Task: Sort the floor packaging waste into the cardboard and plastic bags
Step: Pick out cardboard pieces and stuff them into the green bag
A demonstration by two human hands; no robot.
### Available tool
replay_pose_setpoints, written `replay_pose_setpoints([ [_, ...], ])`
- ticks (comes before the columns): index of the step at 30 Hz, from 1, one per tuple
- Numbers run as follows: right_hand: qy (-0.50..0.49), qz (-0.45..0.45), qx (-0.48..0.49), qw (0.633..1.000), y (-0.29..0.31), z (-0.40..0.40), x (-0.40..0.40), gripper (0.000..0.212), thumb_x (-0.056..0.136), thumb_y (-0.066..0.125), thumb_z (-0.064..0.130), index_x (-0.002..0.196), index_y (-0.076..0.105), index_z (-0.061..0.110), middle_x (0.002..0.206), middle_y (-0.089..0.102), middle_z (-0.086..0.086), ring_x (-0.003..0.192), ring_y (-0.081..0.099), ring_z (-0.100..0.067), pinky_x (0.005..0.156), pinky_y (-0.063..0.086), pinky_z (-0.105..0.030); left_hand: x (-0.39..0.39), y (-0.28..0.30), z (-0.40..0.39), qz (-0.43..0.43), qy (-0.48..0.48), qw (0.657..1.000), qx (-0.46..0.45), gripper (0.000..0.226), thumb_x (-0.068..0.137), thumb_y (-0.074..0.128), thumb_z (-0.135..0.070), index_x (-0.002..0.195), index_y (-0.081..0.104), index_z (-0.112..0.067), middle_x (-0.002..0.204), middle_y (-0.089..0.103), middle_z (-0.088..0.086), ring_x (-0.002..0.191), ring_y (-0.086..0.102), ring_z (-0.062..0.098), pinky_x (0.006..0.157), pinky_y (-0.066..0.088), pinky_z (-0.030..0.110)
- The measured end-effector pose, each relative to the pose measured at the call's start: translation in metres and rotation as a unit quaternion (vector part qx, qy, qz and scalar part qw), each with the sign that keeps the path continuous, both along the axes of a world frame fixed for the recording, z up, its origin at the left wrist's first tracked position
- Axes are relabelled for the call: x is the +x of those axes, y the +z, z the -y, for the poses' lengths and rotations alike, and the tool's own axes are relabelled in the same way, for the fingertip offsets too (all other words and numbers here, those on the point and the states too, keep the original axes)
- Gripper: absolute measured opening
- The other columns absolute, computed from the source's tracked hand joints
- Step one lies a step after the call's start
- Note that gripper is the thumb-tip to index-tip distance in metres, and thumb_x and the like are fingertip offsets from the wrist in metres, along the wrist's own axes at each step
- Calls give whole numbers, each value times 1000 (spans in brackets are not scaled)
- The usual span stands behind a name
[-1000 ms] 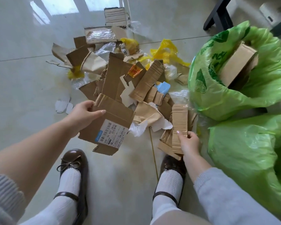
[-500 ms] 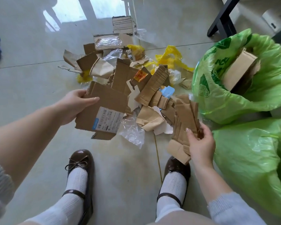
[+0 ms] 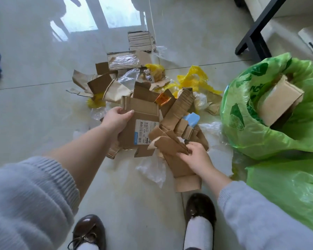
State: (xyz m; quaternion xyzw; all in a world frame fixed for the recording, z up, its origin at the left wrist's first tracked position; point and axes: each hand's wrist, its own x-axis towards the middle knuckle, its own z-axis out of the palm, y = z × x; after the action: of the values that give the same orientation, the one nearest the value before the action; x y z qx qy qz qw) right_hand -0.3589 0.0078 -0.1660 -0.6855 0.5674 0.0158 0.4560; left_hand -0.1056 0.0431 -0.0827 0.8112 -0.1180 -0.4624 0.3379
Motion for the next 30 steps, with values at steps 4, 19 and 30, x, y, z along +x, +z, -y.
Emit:
replay_pose_setpoints([
  [4, 44, -82, -18, 995, 0, 6, 16, 24, 80, 65, 37, 95, 62, 18, 102, 53, -5, 92, 57, -25, 68, 35, -26, -7, -14, 15, 89, -56, 994, -3, 40, 87, 63, -30, 122, 50, -17, 110, 64, 6, 96, 65, 25, 75, 58, 40],
  [19, -204, 100, 26, 973, 70, 6, 19, 17, 83, 65, 21, 99, 62, 16, 87, 66, -1, 89, 63, -25, 81, 50, -33, 10, 51, -2, 152, 33, 981, -116, 16, 89, 57, -16, 100, 48, -22, 85, 60, 1, 74, 61, 18, 58, 53, 32],
  [30, -363, 253, -41, 896, 210, 56, -2, 8, 88, 51, 24, 88, 57, 19, 82, 65, -7, 74, 63, -27, 75, 54, -40, -58, 188, 57, 76, -16, 967, -242, 24, 86, 50, -16, 107, 52, -27, 96, 65, 4, 91, 65, 28, 70, 58, 42],
])
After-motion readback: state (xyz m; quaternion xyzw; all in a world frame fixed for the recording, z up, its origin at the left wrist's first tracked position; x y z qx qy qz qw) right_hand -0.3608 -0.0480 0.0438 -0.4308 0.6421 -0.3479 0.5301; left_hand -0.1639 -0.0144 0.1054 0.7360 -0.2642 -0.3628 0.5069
